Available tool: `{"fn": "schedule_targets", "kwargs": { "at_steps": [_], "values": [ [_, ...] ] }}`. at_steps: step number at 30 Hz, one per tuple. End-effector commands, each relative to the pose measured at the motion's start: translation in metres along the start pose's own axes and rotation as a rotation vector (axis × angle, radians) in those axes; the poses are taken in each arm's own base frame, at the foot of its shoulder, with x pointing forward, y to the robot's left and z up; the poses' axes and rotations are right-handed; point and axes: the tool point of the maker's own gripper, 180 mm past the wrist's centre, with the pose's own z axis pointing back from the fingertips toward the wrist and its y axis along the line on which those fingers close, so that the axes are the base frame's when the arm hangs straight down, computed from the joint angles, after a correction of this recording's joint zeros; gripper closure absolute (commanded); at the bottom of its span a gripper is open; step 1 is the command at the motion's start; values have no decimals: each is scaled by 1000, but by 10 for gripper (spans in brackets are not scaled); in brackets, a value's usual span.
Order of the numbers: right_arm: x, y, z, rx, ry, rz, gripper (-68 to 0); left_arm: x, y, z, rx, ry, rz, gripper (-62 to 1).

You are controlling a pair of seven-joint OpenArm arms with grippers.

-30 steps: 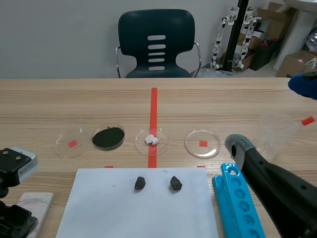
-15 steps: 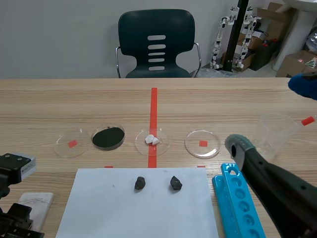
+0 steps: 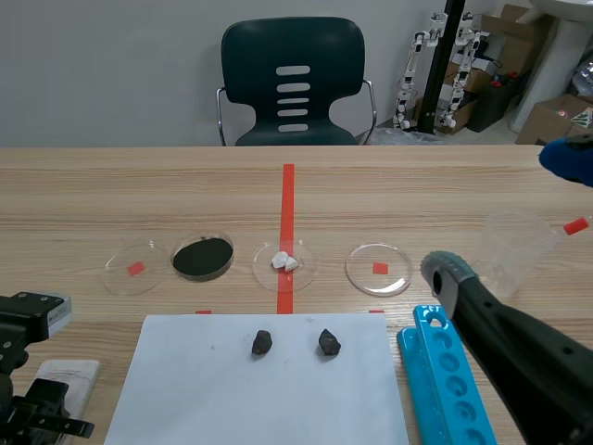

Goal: Rub the mineral on the streak plate below the first streak

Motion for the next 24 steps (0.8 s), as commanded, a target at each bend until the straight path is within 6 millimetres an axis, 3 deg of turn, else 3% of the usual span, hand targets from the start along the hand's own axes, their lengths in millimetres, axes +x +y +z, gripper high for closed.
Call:
{"fn": "schedule_targets", "kwargs": {
  "at_steps": [1,24],
  "values": [
    [7,-1,-1,0,-25,-2,-679,3,-3,1,-13,-14,14,-126],
    [7,-1,-1,0,-25,-2,-679,10,-19,1,-99,-54,50,-126]
  ]
}}
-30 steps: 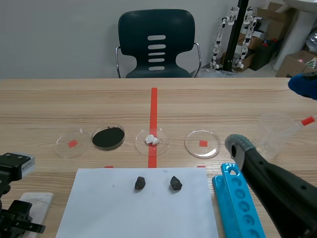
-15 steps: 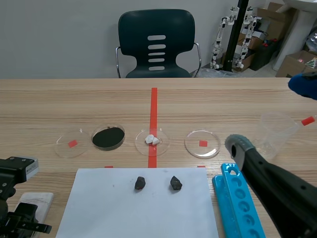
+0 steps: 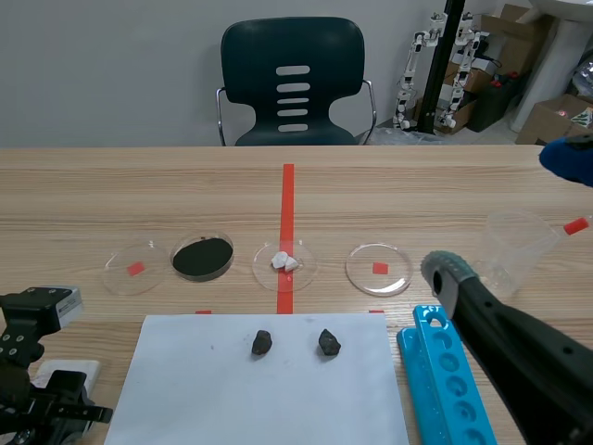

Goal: Rub the mineral on the streak plate below the first streak

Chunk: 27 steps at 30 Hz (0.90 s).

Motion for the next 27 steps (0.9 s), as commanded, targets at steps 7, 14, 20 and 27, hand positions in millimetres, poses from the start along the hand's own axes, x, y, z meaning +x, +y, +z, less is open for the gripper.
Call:
{"fn": "schedule_targets", "kwargs": {
  "at_steps": [7,14,20,27],
  "values": [
    [7,-1,-1,0,-25,-2,-679,-7,25,3,143,43,-35,-126],
    [7,-1,-1,0,-25,-2,-679,-12,54,10,310,74,-37,-126],
    [7,-1,-1,0,-25,-2,-679,-11,59,11,335,74,-42,-126],
    [7,-1,-1,0,-25,-2,-679,-11,22,2,127,65,15,-126]
  ]
}}
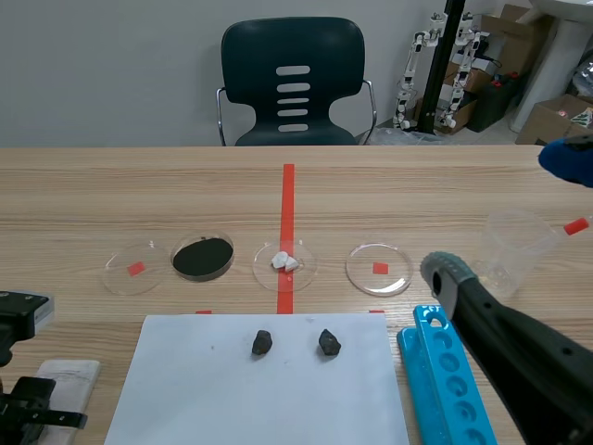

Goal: Rub the mineral on the streak plate below the first streak

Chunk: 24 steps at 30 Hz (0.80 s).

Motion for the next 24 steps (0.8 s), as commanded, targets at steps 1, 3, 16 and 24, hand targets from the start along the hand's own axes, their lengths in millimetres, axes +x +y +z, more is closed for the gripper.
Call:
{"fn": "schedule_targets", "kwargs": {
  "at_steps": [1,3,16,24],
  "values": [
    [8,-1,-1,0,-28,-2,-679,-2,-13,0,-59,0,3,-126],
    [8,-1,-1,0,-28,-2,-679,-1,-21,1,-105,-5,7,-126],
    [8,-1,-1,0,-28,-2,-679,-3,11,0,70,9,-15,-126],
    [8,-1,-1,0,-28,-2,-679,-9,46,6,269,42,-15,-126]
  ]
}}
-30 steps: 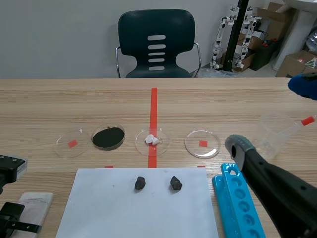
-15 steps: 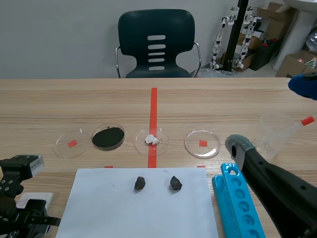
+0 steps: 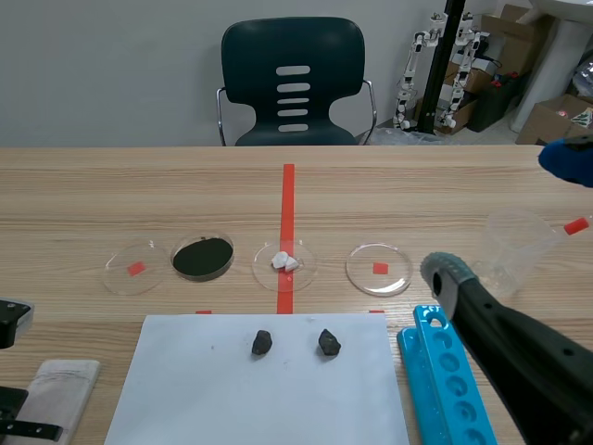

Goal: Rub the mineral on the streak plate below the first streak

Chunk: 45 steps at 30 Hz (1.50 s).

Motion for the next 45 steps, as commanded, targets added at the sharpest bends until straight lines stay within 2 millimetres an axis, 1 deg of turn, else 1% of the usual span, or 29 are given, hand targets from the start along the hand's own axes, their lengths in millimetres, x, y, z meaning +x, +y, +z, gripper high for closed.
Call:
{"fn": "schedule_targets", "kwargs": {
  "at_steps": [1,4,5,9,17,22,24,29,33,35,37,39,45],
  "values": [
    [8,-1,-1,-1,-28,-2,-679,1,5,1,17,-4,6,-126],
    [8,-1,-1,-1,-28,-2,-679,1,0,1,-9,-6,13,-126],
    [8,-1,-1,-1,-28,-2,-679,2,-5,1,-39,-10,21,-126],
    [8,-1,-1,-1,-28,-2,-679,7,-37,5,-218,-40,10,-126],
    [8,-1,-1,-1,-28,-2,-679,15,-72,17,-421,-93,-19,-126],
    [8,-1,-1,-1,-28,-2,-679,16,-68,16,-397,-94,-24,-126],
    [8,-1,-1,-1,-28,-2,-679,13,-57,11,-331,-74,-17,-126],
    [8,-1,-1,-1,-28,-2,-679,2,-19,2,-112,-14,-28,-126],
    [8,-1,-1,-1,-28,-2,-679,1,-2,1,-22,-7,-29,-126],
    [8,-1,-1,-1,-28,-2,-679,2,1,1,-1,-9,-35,-126],
    [8,-1,-1,-1,-28,-2,-679,2,1,1,-3,-9,-35,-126],
    [8,-1,-1,-1,-28,-2,-679,1,-4,1,-32,-9,-24,-126],
    [8,-1,-1,-1,-28,-2,-679,3,-38,5,-224,-24,-17,-126]
  ]
}}
